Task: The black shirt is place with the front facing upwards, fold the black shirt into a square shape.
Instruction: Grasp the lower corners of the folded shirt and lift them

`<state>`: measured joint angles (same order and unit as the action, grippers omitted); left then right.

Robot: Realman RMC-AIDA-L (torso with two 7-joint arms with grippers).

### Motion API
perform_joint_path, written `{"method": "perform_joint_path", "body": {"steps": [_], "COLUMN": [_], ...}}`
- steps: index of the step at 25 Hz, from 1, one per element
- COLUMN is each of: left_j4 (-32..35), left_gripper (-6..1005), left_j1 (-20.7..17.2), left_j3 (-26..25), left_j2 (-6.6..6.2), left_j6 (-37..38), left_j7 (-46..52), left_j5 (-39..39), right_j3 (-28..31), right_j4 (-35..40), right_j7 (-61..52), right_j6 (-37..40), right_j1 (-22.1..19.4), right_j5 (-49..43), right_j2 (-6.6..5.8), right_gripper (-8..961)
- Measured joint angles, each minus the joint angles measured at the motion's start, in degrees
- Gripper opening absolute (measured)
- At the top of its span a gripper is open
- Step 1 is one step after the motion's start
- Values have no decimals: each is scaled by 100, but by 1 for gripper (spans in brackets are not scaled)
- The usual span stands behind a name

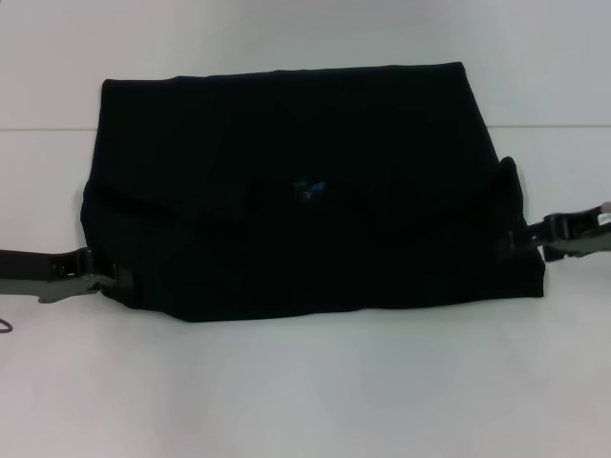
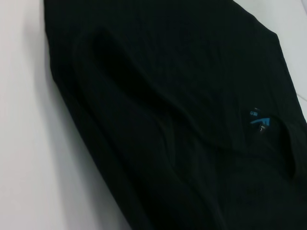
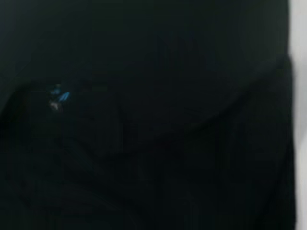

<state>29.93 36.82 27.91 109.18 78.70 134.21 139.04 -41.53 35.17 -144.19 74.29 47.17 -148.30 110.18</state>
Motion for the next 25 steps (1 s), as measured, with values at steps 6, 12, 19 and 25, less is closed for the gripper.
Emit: {"method": "perform_joint_path", "body": {"steps": [6,12,19,25], "left_j4": [4,14,14,13], "left_gripper": [27,26,26,26], "left_j1": [0,2,9,9], "left_j3": [13,14,-2,-6], "left_j2": [17,17,15,15], "left_j6": [10,14,14,54], "left_j7": [0,-9,-50,-61], "left_j5": [0,0,0,0], "right_j3": [-177,-202,-334,-362], "right_j4": [-120,-184,-143,-181], "right_j7": [-1,-4,-24,-15], "right_j6": [-144,-221,-345,-376], "right_j1": [33,31,-16,-24], "right_j5": [-7,-12,-83,-94], "right_j2": [130,158,171,170], "right_gripper": [884,884,811,640]}}
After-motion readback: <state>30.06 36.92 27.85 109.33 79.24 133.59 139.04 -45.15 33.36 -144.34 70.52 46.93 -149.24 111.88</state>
